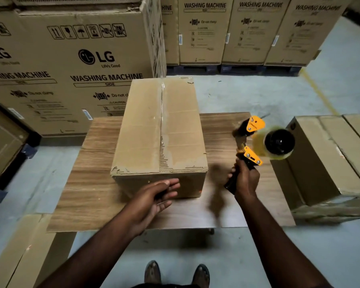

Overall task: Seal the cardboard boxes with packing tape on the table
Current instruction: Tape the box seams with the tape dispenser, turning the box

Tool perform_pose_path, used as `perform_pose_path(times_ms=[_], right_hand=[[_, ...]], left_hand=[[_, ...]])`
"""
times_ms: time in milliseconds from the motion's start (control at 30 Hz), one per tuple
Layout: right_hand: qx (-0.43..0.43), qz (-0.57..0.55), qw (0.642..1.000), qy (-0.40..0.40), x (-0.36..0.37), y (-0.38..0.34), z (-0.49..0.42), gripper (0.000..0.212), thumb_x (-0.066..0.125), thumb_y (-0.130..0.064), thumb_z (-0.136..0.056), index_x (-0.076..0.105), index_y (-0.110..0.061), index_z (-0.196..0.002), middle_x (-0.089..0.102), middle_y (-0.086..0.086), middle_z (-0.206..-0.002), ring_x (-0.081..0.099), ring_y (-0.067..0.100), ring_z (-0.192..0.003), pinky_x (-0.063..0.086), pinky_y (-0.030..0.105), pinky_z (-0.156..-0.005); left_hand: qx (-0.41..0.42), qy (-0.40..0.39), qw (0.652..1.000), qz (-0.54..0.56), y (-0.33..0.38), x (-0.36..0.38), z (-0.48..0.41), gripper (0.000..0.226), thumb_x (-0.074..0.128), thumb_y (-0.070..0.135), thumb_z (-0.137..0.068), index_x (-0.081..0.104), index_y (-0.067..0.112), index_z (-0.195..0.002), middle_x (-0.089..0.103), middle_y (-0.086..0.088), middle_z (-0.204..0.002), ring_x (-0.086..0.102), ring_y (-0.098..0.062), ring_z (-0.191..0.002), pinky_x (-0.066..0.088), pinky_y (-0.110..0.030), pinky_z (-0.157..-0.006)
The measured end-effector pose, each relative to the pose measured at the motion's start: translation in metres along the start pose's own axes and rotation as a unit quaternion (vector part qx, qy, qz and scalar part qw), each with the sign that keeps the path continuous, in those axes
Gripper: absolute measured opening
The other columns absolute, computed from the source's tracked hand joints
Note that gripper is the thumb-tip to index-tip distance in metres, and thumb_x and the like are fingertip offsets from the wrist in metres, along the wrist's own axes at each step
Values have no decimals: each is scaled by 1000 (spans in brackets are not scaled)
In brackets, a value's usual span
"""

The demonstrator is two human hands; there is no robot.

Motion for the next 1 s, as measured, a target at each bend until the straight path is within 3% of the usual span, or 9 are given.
perform_pose_path(times_ms=[200,333,400,467,600,767,867,933,1000], right_hand=[[-217,131,930,-266,77,-83,64,10,64,3,-78,63,-5,-72,62,0,-58,59,20,-51,51,31,-51],[-117,100,942,-299,99,-66,89,57,81,-43,-53,53,-4,-84,62,-1,-57,56,20,-53,46,25,-48],[-8,43,945,-324,106,-43,93,30,74,-37,-70,66,-9,-79,65,0,-56,59,23,-58,45,19,-44],[28,60,922,-383,114,-31,96,25,86,-31,-56,77,-15,-72,72,0,-63,70,14,-62,52,17,-51],[-213,339,854,-331,114,-38,93,58,84,-42,-62,72,-3,-104,72,3,-96,71,11,-97,44,4,-84],[-349,366,797,-330,132,-48,119,75,73,-48,-63,65,8,-112,61,-2,-101,50,-30,-104,36,-4,-85],[-380,399,759,-348,151,-46,132,23,74,-37,-65,74,-21,-80,68,-3,-68,66,-10,-79,56,21,-69],[-381,458,731,-333,159,-36,127,33,72,-40,-67,67,-8,-68,62,10,-58,62,10,-59,54,44,-55],[-355,506,718,-320,163,-22,121,36,68,-49,-67,65,-13,-65,61,1,-56,59,8,-57,50,43,-52]], left_hand=[[-16,-106,989,102,35,38,-1,38,56,32,-90,69,13,-120,72,-6,-121,67,-12,-96,52,-23,-79],[-14,-180,963,202,57,48,5,62,86,48,-69,70,13,-118,70,-8,-118,70,-17,-97,58,-27,-79],[-5,-207,951,231,58,46,10,71,98,42,-50,75,10,-109,71,-12,-112,71,-21,-92,60,-29,-76],[2,-199,948,248,54,41,17,67,102,30,-40,79,5,-99,74,-15,-102,74,-23,-83,62,-30,-67],[14,-130,954,269,47,13,22,21,81,10,-68,80,0,-86,75,-18,-87,75,-25,-69,60,-30,-53],[8,-151,934,324,36,-28,20,57,97,14,-53,76,2,-104,75,-17,-102,75,-27,-86,61,-35,-75],[14,-93,946,312,35,-47,27,31,56,29,-94,79,8,-92,76,-11,-94,75,-22,-79,60,-34,-71],[49,-10,955,294,30,-66,22,36,46,24,-102,75,6,-92,77,-10,-87,74,-19,-72,61,-33,-65],[63,39,960,269,28,-79,22,28,43,18,-105,68,6,-103,77,-10,-88,75,-17,-73,61,-31,-64]])
Point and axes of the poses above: each hand's wrist, its own z-axis away from the middle knuckle, its own x-axis out of the palm, y = z × x, the point moved 8 cm from there along -z, towards the middle knuckle
